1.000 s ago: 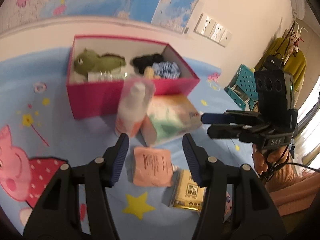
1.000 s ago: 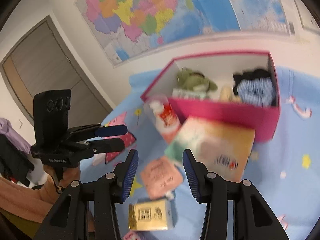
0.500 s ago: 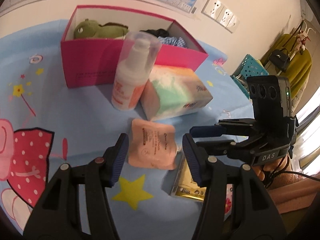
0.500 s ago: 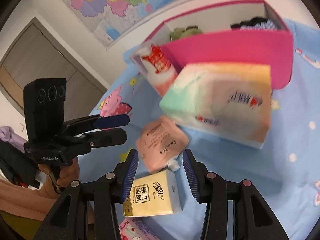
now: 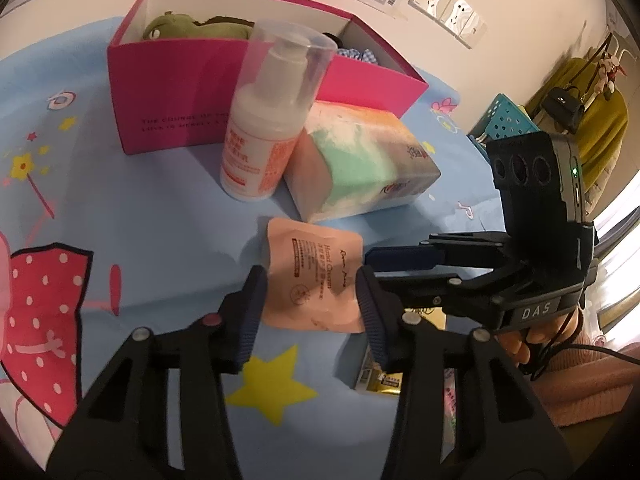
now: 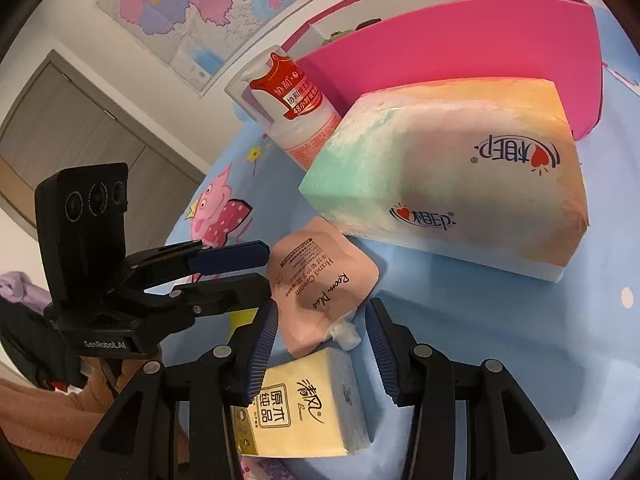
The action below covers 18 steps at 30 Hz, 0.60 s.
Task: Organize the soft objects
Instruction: 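Grasp the pink hand cream pouch with the right gripper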
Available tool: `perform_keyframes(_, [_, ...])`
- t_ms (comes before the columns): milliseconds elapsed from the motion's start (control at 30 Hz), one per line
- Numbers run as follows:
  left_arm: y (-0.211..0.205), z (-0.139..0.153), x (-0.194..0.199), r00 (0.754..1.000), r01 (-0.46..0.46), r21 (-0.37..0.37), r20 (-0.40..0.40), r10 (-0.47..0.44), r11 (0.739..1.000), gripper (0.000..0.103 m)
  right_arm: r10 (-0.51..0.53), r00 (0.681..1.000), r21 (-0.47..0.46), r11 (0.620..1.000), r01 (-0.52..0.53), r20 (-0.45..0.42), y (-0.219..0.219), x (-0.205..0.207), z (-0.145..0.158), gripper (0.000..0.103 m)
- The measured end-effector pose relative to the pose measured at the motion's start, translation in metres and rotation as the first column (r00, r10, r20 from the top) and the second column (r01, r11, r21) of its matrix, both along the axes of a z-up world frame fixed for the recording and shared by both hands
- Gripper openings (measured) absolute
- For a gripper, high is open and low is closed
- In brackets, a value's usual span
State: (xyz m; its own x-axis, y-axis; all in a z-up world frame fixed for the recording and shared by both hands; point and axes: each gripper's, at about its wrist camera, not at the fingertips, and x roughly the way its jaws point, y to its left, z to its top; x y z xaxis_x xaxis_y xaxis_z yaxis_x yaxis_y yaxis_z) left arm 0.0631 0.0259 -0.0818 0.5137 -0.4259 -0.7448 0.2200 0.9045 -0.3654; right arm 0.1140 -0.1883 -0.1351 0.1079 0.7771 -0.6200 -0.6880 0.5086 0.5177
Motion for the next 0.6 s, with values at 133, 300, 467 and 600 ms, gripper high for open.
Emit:
perform_keyframes(133, [0.003,-0.003,0.004,1.000,-0.008,0.013,-0.020,0.009,1.000,0.047,-0.009,1.000,0.013,1.000,0.009,-0.006,0.003,0.001,-0.002,0.047])
perform_keyframes(300, [0.002,-0.007,0.004,1.000,0.007,0.011,-0.023,-0.006,1.000,0.046,-0.015,1.000,0.027,1.000,0.016,-0.019,0.003,0.001,-0.004,0.047])
perform_keyframes(467, [-0.005,-0.006,0.002,1.000,0.021,0.031,-0.018,-0.020,0.999,0.044,-0.022,1.000,0.042,0.999,0.022,-0.016,0.006,0.000,-0.005,0.045])
perform_keyframes(600, [-0.005,-0.002,0.000,1.000,0.019,0.029,-0.013,-0.018,0.999,0.044,-0.016,1.000,0.060,0.998,0.018,-0.022,0.003,-0.002,-0.004,0.038])
